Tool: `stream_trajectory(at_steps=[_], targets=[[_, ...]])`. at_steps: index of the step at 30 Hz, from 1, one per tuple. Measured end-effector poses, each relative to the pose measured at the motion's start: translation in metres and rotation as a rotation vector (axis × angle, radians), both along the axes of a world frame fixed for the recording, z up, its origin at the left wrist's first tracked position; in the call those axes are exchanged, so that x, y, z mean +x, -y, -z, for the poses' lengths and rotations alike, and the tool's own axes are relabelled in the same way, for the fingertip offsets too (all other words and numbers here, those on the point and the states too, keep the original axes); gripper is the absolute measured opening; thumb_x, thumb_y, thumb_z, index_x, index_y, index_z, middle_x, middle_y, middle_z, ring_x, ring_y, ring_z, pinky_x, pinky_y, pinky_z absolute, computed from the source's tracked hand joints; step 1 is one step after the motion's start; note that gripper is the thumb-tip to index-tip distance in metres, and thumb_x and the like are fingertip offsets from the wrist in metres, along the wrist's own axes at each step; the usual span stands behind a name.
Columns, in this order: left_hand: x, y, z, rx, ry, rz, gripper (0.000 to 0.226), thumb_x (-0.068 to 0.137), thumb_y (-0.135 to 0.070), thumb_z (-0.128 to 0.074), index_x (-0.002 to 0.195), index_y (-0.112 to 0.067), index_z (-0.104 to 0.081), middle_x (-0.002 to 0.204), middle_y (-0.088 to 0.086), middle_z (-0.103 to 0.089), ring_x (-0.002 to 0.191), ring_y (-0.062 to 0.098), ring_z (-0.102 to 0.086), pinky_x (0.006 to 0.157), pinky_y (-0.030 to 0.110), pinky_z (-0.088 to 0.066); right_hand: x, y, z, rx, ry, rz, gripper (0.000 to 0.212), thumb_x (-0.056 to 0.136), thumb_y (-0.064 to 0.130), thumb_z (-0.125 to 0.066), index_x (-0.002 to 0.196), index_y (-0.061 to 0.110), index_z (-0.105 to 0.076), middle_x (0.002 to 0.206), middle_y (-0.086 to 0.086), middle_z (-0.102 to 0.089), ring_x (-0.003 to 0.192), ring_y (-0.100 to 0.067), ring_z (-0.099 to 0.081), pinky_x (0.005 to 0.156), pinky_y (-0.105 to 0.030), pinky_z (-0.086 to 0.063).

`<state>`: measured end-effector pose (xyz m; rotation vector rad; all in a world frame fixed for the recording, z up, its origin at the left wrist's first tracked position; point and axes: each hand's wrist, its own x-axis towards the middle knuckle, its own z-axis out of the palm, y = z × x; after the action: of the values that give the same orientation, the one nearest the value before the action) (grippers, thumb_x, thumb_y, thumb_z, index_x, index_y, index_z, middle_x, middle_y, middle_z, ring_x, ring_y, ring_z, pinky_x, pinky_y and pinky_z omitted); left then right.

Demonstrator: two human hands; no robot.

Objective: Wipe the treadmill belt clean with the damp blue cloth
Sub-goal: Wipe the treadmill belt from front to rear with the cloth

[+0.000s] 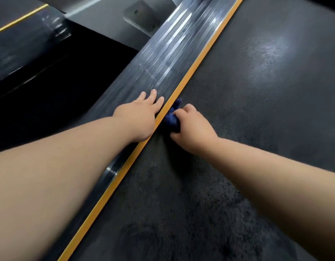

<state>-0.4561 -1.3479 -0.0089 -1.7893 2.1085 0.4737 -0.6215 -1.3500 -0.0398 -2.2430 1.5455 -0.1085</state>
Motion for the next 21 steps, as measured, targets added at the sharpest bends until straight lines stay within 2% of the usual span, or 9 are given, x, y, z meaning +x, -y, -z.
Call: stream_trajectory(at_steps=[3, 6, 8, 10, 12, 15, 17, 21], targets=[[-0.002, -0.002, 0.002, -0.014, 0.013, -0.01, 0.064, 0.099, -0.015, -0.03, 0.151, -0.027, 0.006, 0.158, -0.006, 0.016, 0.147, 0.02, 0.005, 0.101, 0.053, -0.039, -0.013, 0.013, -0.002, -0.042, -0.044, -0.1, 0.037, 0.078, 0.029, -0.064, 0.11, 0.011, -0.058, 0.112, -0.009, -0.048, 0.102, -0.031, -0.053, 0.085, -0.034, -0.046], [-0.003, -0.003, 0.003, -0.022, 0.0, -0.013, 0.065, 0.098, -0.016, -0.031, 0.151, -0.025, 0.007, 0.158, -0.005, 0.016, 0.146, 0.021, 0.007, 0.1, 0.053, -0.041, -0.02, 0.045, 0.003, -0.104, -0.012, 0.145, 0.034, 0.08, 0.024, -0.062, 0.111, 0.01, -0.058, 0.119, -0.013, -0.046, 0.107, -0.036, -0.051, 0.089, -0.036, -0.043], [-0.003, -0.006, 0.007, -0.018, -0.024, -0.015, 0.065, 0.097, -0.016, -0.031, 0.151, -0.025, 0.005, 0.158, -0.006, 0.015, 0.147, 0.023, 0.005, 0.101, 0.053, -0.04, -0.012, 0.046, 0.002, -0.077, -0.003, 0.305, 0.036, 0.082, 0.026, -0.061, 0.114, 0.011, -0.058, 0.122, -0.013, -0.045, 0.109, -0.036, -0.05, 0.09, -0.037, -0.043], [0.0, -0.01, 0.016, -0.006, -0.063, -0.011, 0.065, 0.096, -0.015, -0.031, 0.151, -0.025, 0.002, 0.158, -0.006, 0.013, 0.146, 0.029, 0.001, 0.106, 0.055, -0.034, 0.003, 0.021, 0.005, -0.05, 0.006, 0.222, 0.032, 0.079, 0.027, -0.062, 0.107, 0.011, -0.059, 0.117, -0.012, -0.047, 0.106, -0.035, -0.05, 0.089, -0.037, -0.044], [0.005, -0.013, 0.021, 0.002, -0.116, 0.0, 0.064, 0.096, -0.015, -0.032, 0.151, -0.024, 0.001, 0.158, -0.006, 0.012, 0.146, 0.034, -0.001, 0.11, 0.056, -0.027, 0.016, -0.02, 0.005, -0.009, 0.067, -0.005, 0.029, 0.076, 0.025, -0.063, 0.1, 0.011, -0.059, 0.112, -0.01, -0.05, 0.101, -0.033, -0.051, 0.086, -0.036, -0.045], [0.009, -0.014, 0.017, 0.004, -0.164, 0.036, 0.058, 0.1, -0.015, -0.028, 0.152, -0.019, -0.002, 0.159, -0.002, 0.011, 0.146, 0.029, 0.003, 0.117, 0.05, -0.015, 0.015, -0.036, 0.004, 0.011, 0.062, -0.173, 0.032, 0.077, 0.023, -0.06, 0.106, 0.009, -0.06, 0.113, -0.009, -0.051, 0.1, -0.033, -0.051, 0.088, -0.037, -0.044], [0.008, -0.014, 0.015, -0.013, -0.163, 0.036, 0.057, 0.101, -0.015, -0.027, 0.152, -0.018, -0.003, 0.159, -0.002, 0.011, 0.146, 0.029, 0.005, 0.118, 0.047, -0.013, 0.01, -0.011, 0.002, -0.029, 0.017, -0.103, 0.033, 0.079, 0.02, -0.058, 0.11, 0.011, -0.06, 0.116, -0.01, -0.05, 0.104, -0.034, -0.051, 0.09, -0.036, -0.045], [0.003, -0.017, 0.018, 0.005, -0.153, -0.013, 0.064, 0.098, -0.008, -0.03, 0.152, -0.022, 0.001, 0.159, -0.005, 0.015, 0.146, 0.033, 0.007, 0.115, 0.053, -0.018, -0.012, 0.037, -0.005, -0.004, 0.002, 0.294, 0.044, 0.084, 0.019, -0.055, 0.128, 0.019, -0.053, 0.133, -0.009, -0.04, 0.118, -0.035, -0.041, 0.097, -0.036, -0.039]])
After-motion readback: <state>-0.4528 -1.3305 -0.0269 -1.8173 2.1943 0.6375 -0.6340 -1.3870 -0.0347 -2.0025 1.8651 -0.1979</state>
